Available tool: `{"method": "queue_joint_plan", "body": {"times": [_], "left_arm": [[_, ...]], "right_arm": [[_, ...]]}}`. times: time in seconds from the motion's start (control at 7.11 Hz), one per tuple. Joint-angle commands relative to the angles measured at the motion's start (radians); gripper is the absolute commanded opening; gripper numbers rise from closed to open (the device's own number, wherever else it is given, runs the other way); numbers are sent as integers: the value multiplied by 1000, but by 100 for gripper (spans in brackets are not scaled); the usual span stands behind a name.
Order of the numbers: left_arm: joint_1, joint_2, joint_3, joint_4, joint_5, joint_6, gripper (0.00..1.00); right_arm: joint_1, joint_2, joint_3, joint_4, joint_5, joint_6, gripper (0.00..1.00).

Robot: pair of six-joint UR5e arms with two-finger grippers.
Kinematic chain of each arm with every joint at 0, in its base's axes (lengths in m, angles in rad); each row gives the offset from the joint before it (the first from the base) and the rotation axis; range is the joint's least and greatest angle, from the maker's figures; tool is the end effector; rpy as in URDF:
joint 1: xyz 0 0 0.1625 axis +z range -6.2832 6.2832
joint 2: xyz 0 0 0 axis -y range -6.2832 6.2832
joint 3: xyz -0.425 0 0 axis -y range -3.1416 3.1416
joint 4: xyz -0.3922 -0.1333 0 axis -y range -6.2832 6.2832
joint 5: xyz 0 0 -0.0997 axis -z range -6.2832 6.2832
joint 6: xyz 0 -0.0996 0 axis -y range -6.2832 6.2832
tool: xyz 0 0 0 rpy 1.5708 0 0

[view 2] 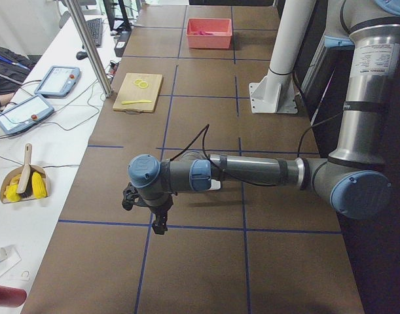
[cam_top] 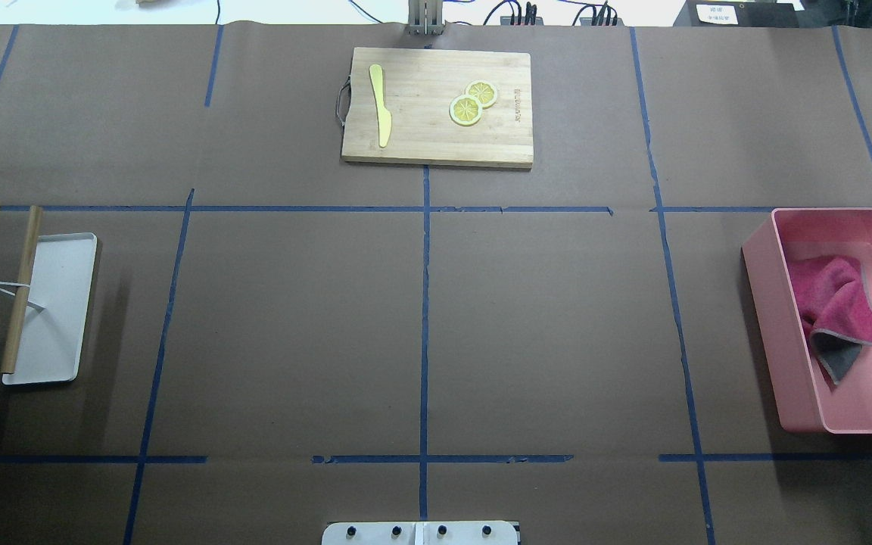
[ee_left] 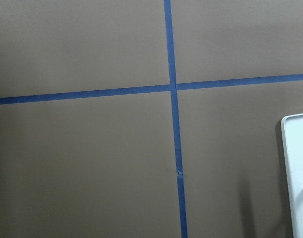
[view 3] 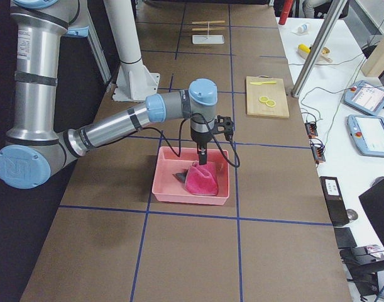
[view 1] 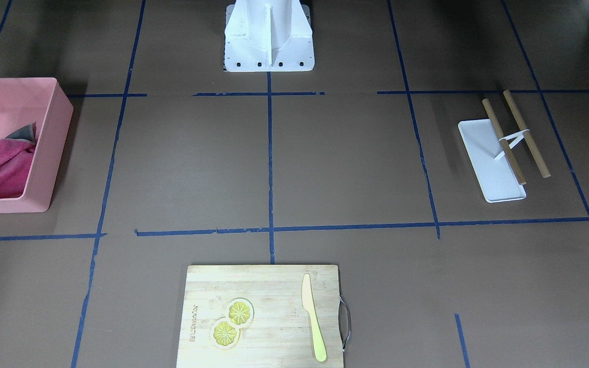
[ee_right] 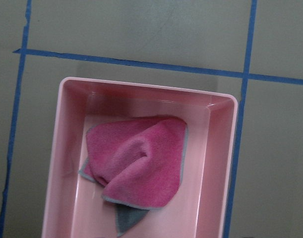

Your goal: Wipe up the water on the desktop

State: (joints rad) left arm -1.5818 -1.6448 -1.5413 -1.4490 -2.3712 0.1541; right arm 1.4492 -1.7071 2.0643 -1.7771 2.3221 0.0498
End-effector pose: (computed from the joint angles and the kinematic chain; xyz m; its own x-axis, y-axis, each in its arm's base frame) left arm -0.0675 -0.5166 0.6457 0.6892 0.0907 -0.7189 -0.0960 0.9948 0.0335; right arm 0.0140 -0.4240 0.5034 0.7180 -0.1414 0.6815 0.0843 0.9896 0.1165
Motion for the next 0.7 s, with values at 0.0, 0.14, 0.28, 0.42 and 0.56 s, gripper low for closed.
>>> {"method": "queue_joint_plan", "body": {"times": [0.0,0.14,0.28,0.42,0.56], "left_arm": [[0,-10,23,-10,1,-1,100],[0,-10,24,-8,1,-2,100],[0,-10,24,-8,1,-2,100],[0,-10,33,-8,0,-1,100],[0,-10,42,-10,0,1,100]], "right_arm": [[98,-2,-198,94,28,-180,100],[132,-15,-322,252,57,-220,100],[163,-11,-407,378,65,-216,100],[183,-9,-406,395,68,-217,100],[183,-11,-400,397,63,-219,100]]}}
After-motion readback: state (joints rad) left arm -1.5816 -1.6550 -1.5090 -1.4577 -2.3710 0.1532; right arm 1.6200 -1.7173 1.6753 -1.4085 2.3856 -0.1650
